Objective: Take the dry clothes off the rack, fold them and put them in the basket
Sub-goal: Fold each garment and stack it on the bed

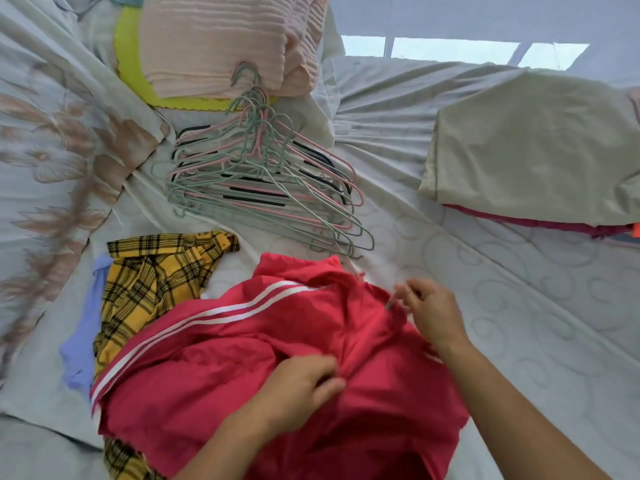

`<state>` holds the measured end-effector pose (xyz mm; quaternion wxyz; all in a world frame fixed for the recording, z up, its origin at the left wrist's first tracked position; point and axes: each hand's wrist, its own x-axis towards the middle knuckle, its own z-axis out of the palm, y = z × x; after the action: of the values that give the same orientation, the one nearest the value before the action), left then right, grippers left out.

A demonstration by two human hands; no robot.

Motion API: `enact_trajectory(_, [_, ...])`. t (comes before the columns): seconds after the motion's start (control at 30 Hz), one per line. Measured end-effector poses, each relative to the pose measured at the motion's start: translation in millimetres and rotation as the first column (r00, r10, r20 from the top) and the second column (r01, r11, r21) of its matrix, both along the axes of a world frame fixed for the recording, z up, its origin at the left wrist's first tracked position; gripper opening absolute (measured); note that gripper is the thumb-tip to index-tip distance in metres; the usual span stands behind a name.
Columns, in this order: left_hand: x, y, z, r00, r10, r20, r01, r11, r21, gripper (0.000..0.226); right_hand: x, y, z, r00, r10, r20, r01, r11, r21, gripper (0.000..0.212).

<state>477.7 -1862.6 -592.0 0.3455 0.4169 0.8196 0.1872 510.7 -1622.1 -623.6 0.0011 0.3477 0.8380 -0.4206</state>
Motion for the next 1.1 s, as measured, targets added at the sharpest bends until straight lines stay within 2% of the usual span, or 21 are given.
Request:
enact_trajectory(0.03, [5.2, -19.0, 0.9, 0.996, -0.092, 0.018, 0.094, 0.991, -0.092, 0.045, -3.6, 12.7, 2.8, 0.998, -0.062, -0.003, 0.062, 0.998, 0.030, 0.021])
enact_trajectory(0.07, [12.0, -38.7, 0.4, 0.990, -0.109, 0.087, 0.123, 0.977, -0.173, 0.034, -7.9, 27.0, 6.8, 0.991, -0.129, -0.023, 0.130, 0.991, 0.020, 0.022])
enact_trajectory(0.1, [17.3, -54.8, 0.6, 0.984, -0.042, 0.174, 0.080, 0.973, -0.217, 0.025, -12.9, 39.2, 11.7, 0.984, -0.172, -0.053, 0.171, 0.985, -0.022, 0.023])
enact_trajectory(0.17, [16.4, -68.1, 0.5, 0.962, 0.121, 0.243, -0.065, 0.972, -0.225, 0.040, -14.6, 52.8, 16.3, 0.981, -0.185, -0.064, 0.176, 0.976, -0.126, 0.025])
enact_trajectory(0.27, [-2.3, -46.9, -7.2, 0.925, 0.237, 0.298, -0.180, 0.962, -0.207, 0.057, 6.5, 40.7, -4.8, 0.988, -0.129, 0.085, 0.144, 0.968, -0.204, 0.028])
enact_trajectory(0.33, [-28.4, -22.1, -14.5, 0.912, 0.358, 0.201, -0.346, 0.933, -0.097, 0.056, 31.4, 17.7, -14.5, 0.969, -0.020, 0.244, 0.081, 0.966, -0.245, 0.030])
enact_trajectory(0.4, [-64.6, -5.7, -29.2, 0.856, 0.516, -0.017, -0.513, 0.854, 0.086, 0.034, 57.6, -3.3, -13.5, 0.952, 0.009, 0.305, 0.124, 0.901, -0.416, 0.034])
enact_trajectory(0.43, [-85.0, 2.0, -35.1, 0.817, 0.556, -0.150, -0.545, 0.831, 0.113, 0.027, 68.6, -10.4, -12.5, 0.944, -0.023, 0.329, 0.197, 0.840, -0.506, 0.034])
enact_trajectory(0.47, [-103.0, 8.8, -40.2, 0.800, 0.542, -0.257, -0.545, 0.836, 0.066, 0.031, 79.1, -15.3, -12.5, 0.936, -0.022, 0.352, 0.226, 0.802, -0.552, 0.034])
enact_trajectory(0.5, [-116.9, 14.7, -46.4, 0.820, 0.489, -0.297, -0.525, 0.850, -0.048, 0.041, 89.3, -17.5, -14.2, 0.930, 0.003, 0.366, 0.215, 0.805, -0.553, 0.035])
enact_trajectory(0.53, [-125.6, 20.3, -52.1, 0.860, 0.435, -0.267, -0.486, 0.858, -0.168, 0.052, 97.4, -17.5, -16.0, 0.932, 0.013, 0.362, 0.204, 0.807, -0.554, 0.035])
enact_trajectory(0.6, [-130.1, 32.0, -59.6, 0.903, 0.423, -0.079, -0.426, 0.852, -0.305, 0.066, 106.7, -13.3, -15.4, 0.940, -0.017, 0.342, 0.215, 0.806, -0.552, 0.027])
enact_trajectory(0.63, [-126.8, 34.9, -62.6, 0.906, 0.424, -0.016, -0.405, 0.853, -0.331, 0.062, 109.1, -10.8, -12.3, 0.945, -0.052, 0.323, 0.230, 0.808, -0.542, 0.024])
enact_trajectory(0.67, [-121.1, 37.7, -62.8, 0.926, 0.378, -0.019, -0.361, 0.867, -0.344, 0.054, 110.5, -6.5, -8.5, 0.950, -0.086, 0.300, 0.242, 0.811, -0.533, 0.022])
enact_trajectory(0.77, [-107.5, 41.1, -51.7, 0.949, 0.189, -0.253, -0.270, 0.899, -0.344, 0.034, 116.0, 9.4, -0.8, 0.950, -0.202, 0.239, 0.297, 0.822, -0.486, 0.023])
enact_trajectory(0.83, [-104.7, 39.0, -34.0, 0.889, 0.197, -0.413, -0.310, 0.923, -0.227, 0.035, 117.3, 22.2, 6.5, 0.942, -0.268, 0.203, 0.331, 0.841, -0.428, 0.024])
enact_trajectory(0.9, [-106.5, 37.0, -12.8, 0.841, 0.246, -0.482, -0.327, 0.940, -0.092, 0.046, 115.0, 35.6, 13.6, 0.948, -0.295, 0.121, 0.318, 0.857, -0.406, 0.026])
enact_trajectory(0.97, [-111.7, 41.1, 12.6, 0.836, 0.373, -0.402, -0.380, 0.923, 0.066, 0.045, 111.4, 49.0, 20.6, 0.950, -0.312, -0.004, 0.280, 0.857, -0.432, 0.027])
enact_trajectory(1.0, [-113.1, 46.8, 26.5, 0.840, 0.452, -0.298, -0.439, 0.891, 0.116, 0.038, 108.4, 54.6, 27.4, 0.944, -0.323, -0.062, 0.263, 0.855, -0.446, 0.027])
enact_trajectory(1.07, [-111.4, 57.6, 52.1, 0.809, 0.578, 0.108, -0.584, 0.811, 0.039, 0.022, 104.6, 66.1, 35.8, 0.931, -0.338, -0.135, 0.240, 0.850, -0.469, 0.050])
enact_trajectory(1.1, [-108.9, 59.9, 63.2, 0.722, 0.617, 0.313, -0.633, 0.772, -0.063, 0.023, 102.9, 71.4, 42.0, 0.930, -0.338, -0.146, 0.230, 0.843, -0.487, 0.058])
